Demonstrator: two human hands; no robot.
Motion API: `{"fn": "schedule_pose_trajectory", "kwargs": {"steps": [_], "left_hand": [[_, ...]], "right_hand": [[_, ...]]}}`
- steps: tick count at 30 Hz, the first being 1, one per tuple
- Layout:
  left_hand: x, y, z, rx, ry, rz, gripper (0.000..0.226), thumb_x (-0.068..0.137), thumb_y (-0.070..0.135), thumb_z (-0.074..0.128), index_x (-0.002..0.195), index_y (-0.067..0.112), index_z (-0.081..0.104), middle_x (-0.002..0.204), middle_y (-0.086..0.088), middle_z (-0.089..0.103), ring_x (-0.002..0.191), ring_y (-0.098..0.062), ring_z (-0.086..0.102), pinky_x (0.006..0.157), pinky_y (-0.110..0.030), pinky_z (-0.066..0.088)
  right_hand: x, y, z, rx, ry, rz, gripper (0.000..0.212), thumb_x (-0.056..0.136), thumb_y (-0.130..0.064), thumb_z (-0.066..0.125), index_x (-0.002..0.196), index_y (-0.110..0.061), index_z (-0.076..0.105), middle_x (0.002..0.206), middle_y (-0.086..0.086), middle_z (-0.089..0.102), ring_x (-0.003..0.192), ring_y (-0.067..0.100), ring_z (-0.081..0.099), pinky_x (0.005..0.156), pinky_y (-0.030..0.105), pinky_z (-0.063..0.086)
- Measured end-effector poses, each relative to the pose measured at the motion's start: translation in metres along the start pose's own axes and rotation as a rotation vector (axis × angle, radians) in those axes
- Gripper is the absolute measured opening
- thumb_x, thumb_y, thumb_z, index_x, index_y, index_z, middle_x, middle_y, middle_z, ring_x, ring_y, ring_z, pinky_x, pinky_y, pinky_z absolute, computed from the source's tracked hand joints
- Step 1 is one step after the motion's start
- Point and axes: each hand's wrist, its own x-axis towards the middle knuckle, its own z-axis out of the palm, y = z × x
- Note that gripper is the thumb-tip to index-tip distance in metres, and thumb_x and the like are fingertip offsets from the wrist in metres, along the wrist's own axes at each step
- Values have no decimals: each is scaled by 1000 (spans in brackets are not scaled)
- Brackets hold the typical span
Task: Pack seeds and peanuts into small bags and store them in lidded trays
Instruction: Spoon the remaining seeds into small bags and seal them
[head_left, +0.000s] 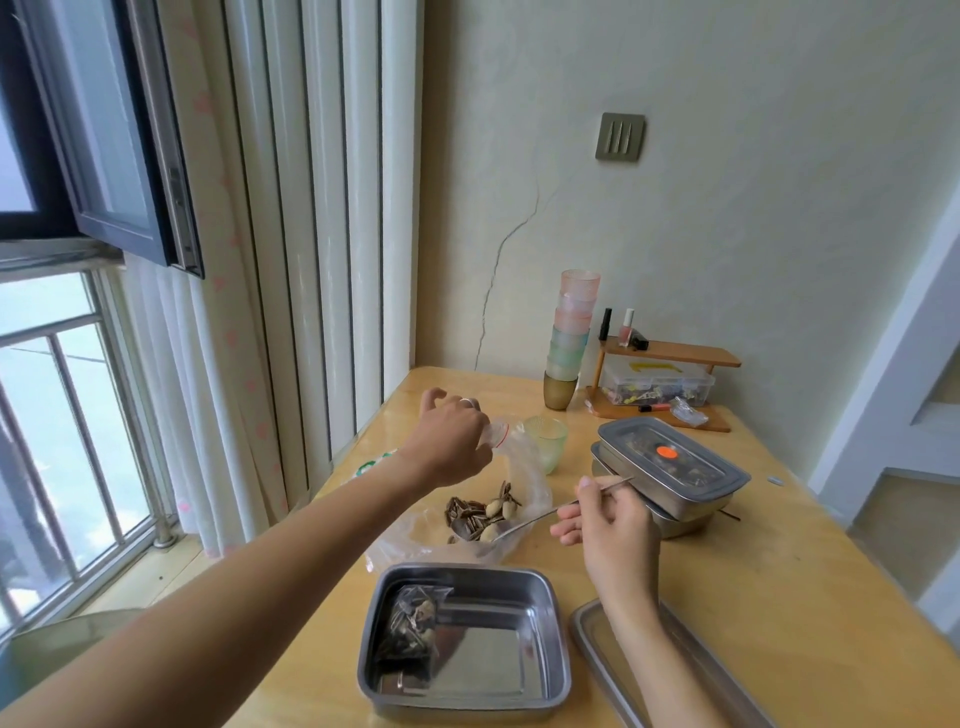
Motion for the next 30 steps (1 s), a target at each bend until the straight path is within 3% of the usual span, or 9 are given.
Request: {"fn": "schedule_pose_trajectory", "kwargs": {"steps": [5,9,12,14,17,22,25,30], "left_hand": [[-6,-4,10,-58,-23,-29,20,92,32,57,93,17,71,112,1,67,112,-19,59,114,-44,20],[-14,-9,24,-100,-58,-63,28,94,37,57,111,19,70,125,-1,64,121,-19,56,114,-43,20],[-26,-13,34,-132,-51,-77,33,94,40,61,120,21,69,145,-3,48,138,-20,41,116,-45,22],[-34,-16,41,-129,17,-86,35,92,44,64,119,22,69,149,-4,40,140,-24,34,112,-46,30],[-45,-19,49,-152,105,-88,34,91,45,65,116,22,67,133,-1,49,121,-25,45,96,-41,40],[-58,-23,51,-288,-56,-174,30,96,38,60,117,18,56,114,-2,65,95,-21,59,79,-36,52],[-64,-24,55,-353,-140,-270,32,94,33,63,117,14,52,111,-5,67,88,-21,57,70,-32,47],[-64,-21,60,-463,-194,-363,45,88,32,72,123,12,52,112,-6,68,94,-24,64,77,-36,54]], "right_hand": [[-4,1,8,-79,26,-91,20,105,-17,57,87,-18,64,66,0,72,55,14,71,60,32,59],[-7,2,11,-88,-17,-94,20,106,-18,55,91,-15,67,69,0,72,57,9,70,60,23,57],[-9,1,12,-85,-47,-94,19,106,-19,54,93,-15,68,70,-1,72,58,8,69,59,16,53],[-9,1,13,-74,-58,-86,20,106,-19,54,94,-15,68,69,-1,72,60,9,70,61,19,55],[-6,1,12,-55,-63,-57,21,107,-19,52,92,-18,67,69,-3,72,61,11,70,63,24,56],[6,1,9,-6,-24,19,22,107,-16,50,90,-15,64,69,1,73,61,19,71,69,41,60],[15,-1,7,16,-13,26,22,106,-16,50,89,-17,63,69,4,72,61,23,72,71,47,61],[27,-18,3,38,4,-27,23,106,-18,50,87,-18,62,68,4,71,60,21,72,68,45,59]]}}
